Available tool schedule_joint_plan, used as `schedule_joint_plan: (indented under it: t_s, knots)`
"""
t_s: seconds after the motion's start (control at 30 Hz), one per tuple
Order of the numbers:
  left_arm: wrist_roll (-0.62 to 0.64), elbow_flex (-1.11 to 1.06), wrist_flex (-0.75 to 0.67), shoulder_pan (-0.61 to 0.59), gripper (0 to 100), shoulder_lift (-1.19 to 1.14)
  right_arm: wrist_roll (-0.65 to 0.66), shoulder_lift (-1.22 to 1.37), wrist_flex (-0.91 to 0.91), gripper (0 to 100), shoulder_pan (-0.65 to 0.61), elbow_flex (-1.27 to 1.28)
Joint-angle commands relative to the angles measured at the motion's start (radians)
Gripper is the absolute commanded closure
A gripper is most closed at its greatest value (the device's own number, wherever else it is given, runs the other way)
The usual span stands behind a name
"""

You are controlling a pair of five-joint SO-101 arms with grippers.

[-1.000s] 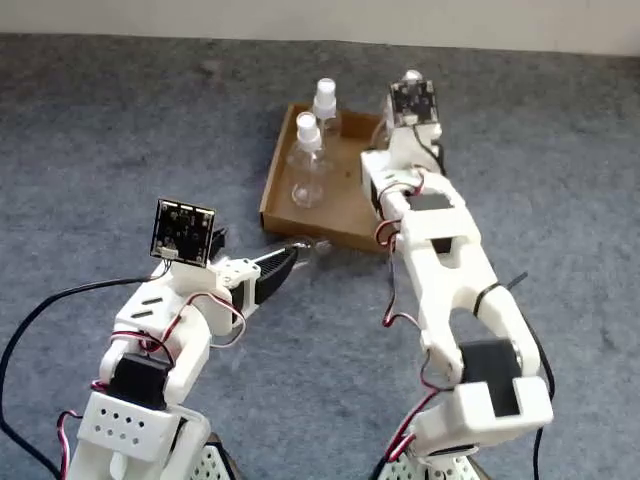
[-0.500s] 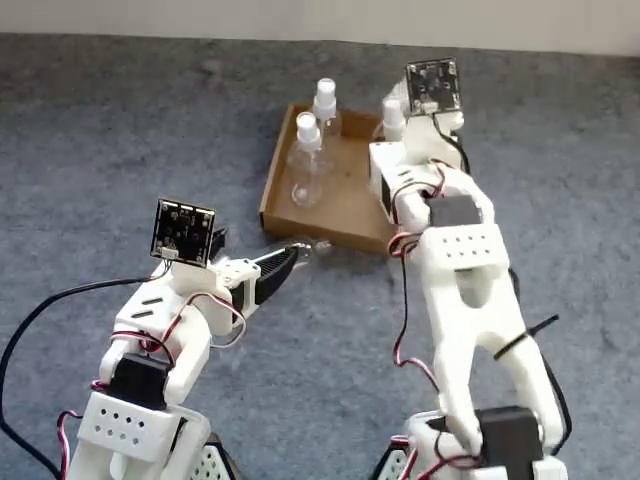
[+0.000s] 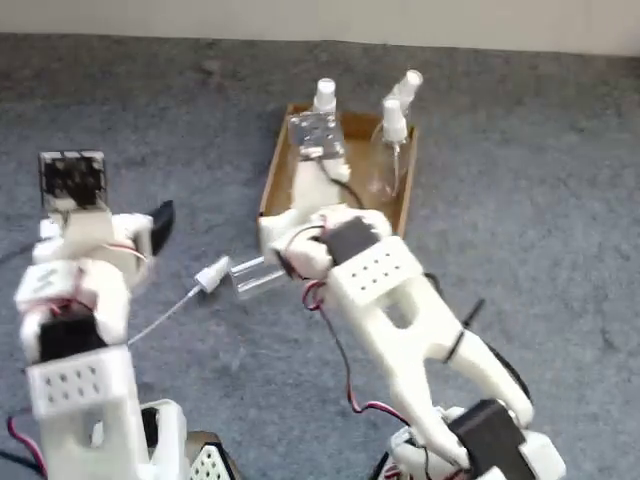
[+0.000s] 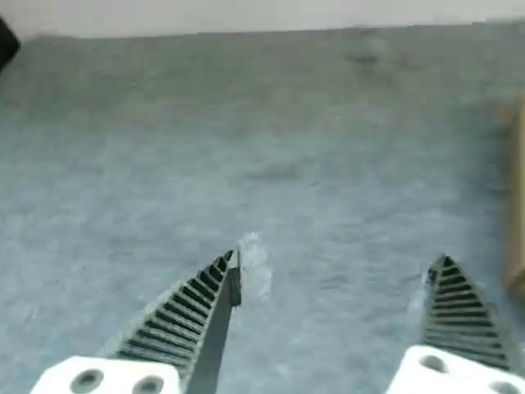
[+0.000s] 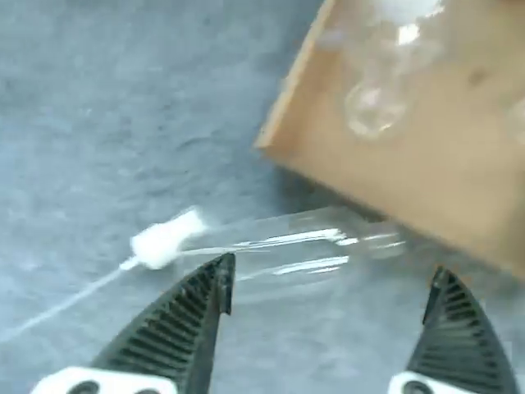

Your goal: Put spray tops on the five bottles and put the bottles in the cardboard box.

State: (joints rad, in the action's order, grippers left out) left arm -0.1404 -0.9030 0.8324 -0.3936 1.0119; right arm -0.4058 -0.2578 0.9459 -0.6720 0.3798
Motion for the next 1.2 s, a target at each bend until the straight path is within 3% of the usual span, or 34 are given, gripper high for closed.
schedule_joint_plan:
  t_s: [0.0, 0.2, 0.4, 0.77, 1.0, 1.17]
  knots:
    - [-0.084, 0.116, 0.0, -0.09, 70, -0.183, -0.213, 0.076, 0.01, 69.5, -0.056, -0.111]
    - [-0.247, 0.139, -0.005, -0.117, 70, -0.312, -0.428, 0.234, 0.01, 69.5, -0.064, -0.216]
    - [-0.299, 0.143, -0.006, -0.119, 70, -0.361, -0.546, 0.338, 0.007, 69.5, -0.062, -0.254]
    - [-0.299, 0.143, -0.006, -0.113, 70, -0.374, -0.56, 0.407, 0.013, 70.3, -0.056, -0.248]
    - [-0.298, 0.14, -0.006, -0.113, 70, -0.374, -0.559, 0.406, 0.013, 90.3, -0.054, -0.17]
    - [-0.298, 0.14, -0.006, -0.114, 70, -0.374, -0.559, 0.406, 0.094, 96.4, -0.038, -0.154]
